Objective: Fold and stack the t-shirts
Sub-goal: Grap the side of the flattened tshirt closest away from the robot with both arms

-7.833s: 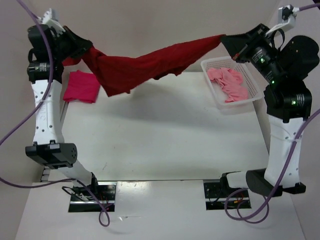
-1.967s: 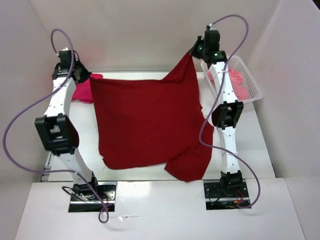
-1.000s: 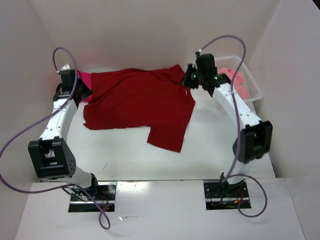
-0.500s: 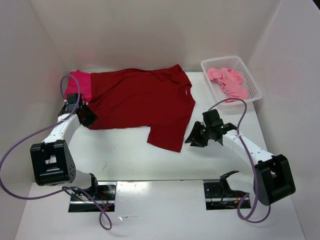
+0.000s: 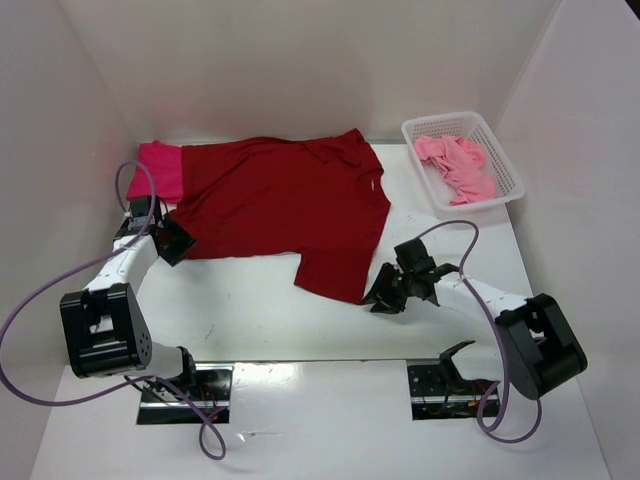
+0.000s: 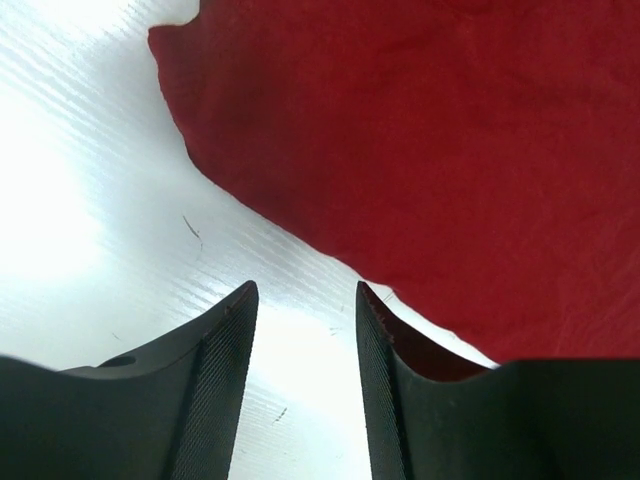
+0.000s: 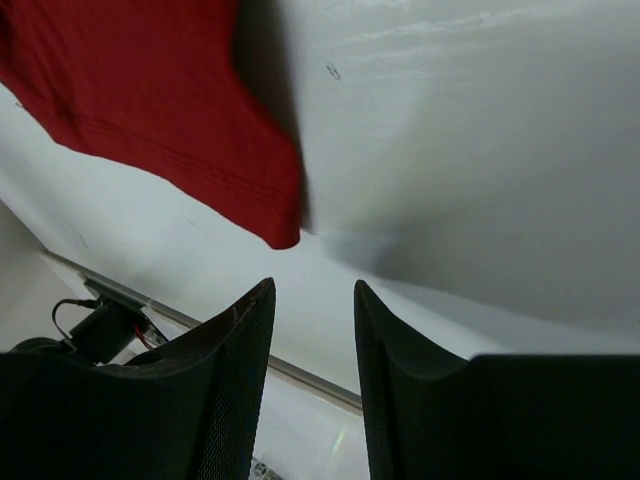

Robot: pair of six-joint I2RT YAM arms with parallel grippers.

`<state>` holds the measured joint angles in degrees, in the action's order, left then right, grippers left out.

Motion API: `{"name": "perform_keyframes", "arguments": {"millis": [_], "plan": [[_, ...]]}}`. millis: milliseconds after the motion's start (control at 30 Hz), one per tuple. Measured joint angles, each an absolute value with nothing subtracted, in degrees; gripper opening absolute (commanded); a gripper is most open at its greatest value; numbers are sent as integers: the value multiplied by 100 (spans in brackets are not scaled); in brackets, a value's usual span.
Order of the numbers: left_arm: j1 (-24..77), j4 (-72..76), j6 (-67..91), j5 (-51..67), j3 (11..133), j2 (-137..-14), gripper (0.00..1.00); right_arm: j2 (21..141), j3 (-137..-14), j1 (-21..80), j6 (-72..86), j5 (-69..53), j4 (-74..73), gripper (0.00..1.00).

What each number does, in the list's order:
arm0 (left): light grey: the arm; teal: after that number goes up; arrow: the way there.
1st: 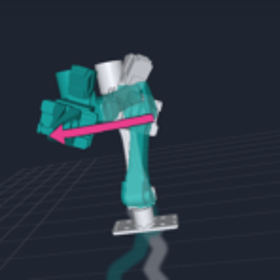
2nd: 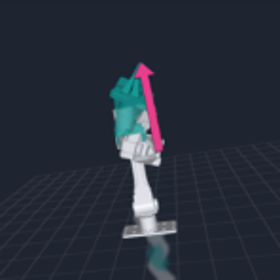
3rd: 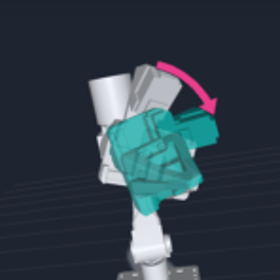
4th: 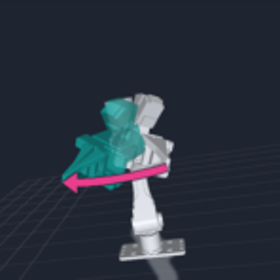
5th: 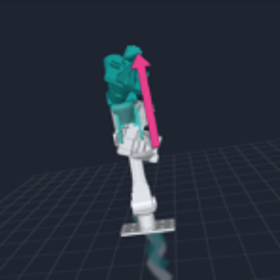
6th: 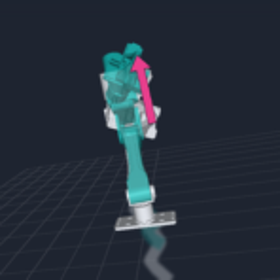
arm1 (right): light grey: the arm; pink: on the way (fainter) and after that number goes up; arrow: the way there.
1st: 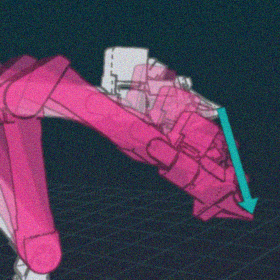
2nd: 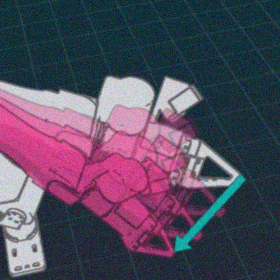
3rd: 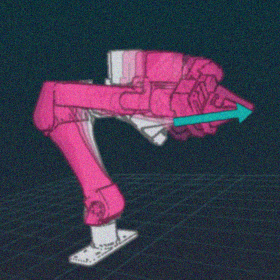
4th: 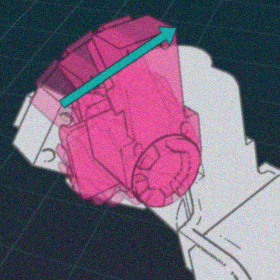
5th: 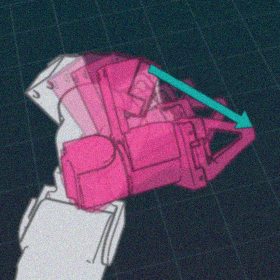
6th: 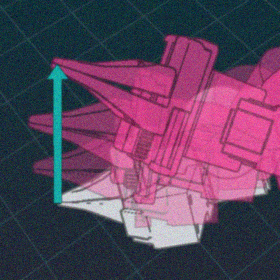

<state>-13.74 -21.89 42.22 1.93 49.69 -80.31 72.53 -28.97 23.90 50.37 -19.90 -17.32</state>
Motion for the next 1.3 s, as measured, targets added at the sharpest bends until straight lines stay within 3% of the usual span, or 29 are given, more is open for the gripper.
{"name": "perform_keyframes", "arguments": {"millis": [433, 600, 733, 867, 1133, 1300], "plan": [[-1374, -2075, 4233, 239, 4757, -7863, 55, 7675, -2598, 2484, 5616, -1992, -672, 35], [-1374, -2032, 4235, 248, 4668, -7697, 57, 7922, -2637, 2488, 5736, -1918, -311, 19], [-1374, -1975, 4237, 287, 4635, -7666, 60, 8077, -2853, 2488, 5736, -1636, -338, 0], [-1374, -1955, 4237, 338, 4556, -7634, 60, 7830, -3227, 2362, 5660, -1321, -744, 0], [-1380, -2005, 4250, 185, 4501, -7629, 49, 5586, -3581, 1304, 5413, -1164, -2303, 0], [-1570, -2064, 4278, -102, 4499, -7697, 39, 5199, -3605, 1184, 5380, -1194, -3048, 0]]}}
